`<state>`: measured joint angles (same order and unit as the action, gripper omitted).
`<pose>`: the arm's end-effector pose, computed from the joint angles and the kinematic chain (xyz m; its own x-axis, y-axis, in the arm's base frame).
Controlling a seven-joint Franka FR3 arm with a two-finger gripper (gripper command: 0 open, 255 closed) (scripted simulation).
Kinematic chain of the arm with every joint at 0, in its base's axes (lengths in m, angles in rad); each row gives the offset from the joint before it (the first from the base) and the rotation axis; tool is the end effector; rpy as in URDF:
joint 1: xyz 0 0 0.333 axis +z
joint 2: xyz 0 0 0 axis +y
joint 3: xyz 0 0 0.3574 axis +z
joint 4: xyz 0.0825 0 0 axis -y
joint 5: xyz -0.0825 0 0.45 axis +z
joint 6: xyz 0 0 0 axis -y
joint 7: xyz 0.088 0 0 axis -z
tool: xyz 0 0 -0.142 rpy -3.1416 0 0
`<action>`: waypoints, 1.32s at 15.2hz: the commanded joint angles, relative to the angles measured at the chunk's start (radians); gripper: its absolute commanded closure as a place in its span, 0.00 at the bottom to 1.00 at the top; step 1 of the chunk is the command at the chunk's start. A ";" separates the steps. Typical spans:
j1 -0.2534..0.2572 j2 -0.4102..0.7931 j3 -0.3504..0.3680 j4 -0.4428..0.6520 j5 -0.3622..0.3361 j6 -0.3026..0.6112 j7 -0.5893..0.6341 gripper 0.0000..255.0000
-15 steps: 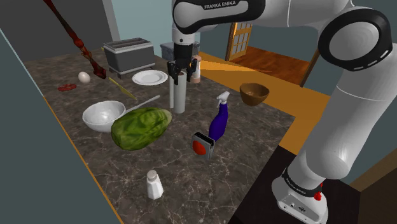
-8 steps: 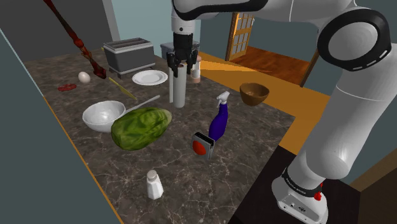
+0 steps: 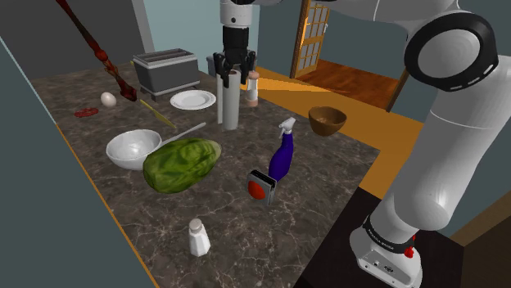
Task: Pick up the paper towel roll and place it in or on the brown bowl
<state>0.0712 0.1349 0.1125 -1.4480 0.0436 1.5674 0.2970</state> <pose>0.6549 0.1230 0.6105 0.9931 -0.1133 -0.0312 -0.1148 -0.9920 -0.0518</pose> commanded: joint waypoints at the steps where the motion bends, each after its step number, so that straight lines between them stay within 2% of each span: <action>1: 0.001 0.011 0.000 0.043 -0.001 -0.033 0.002 1.00; 13: 0.008 0.095 0.003 0.322 -0.010 -0.227 0.017 1.00; 20: -0.085 -0.078 -0.058 0.137 0.011 -0.222 -0.131 1.00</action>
<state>0.0030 0.0801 0.0675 -1.2953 0.0521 1.3542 0.1965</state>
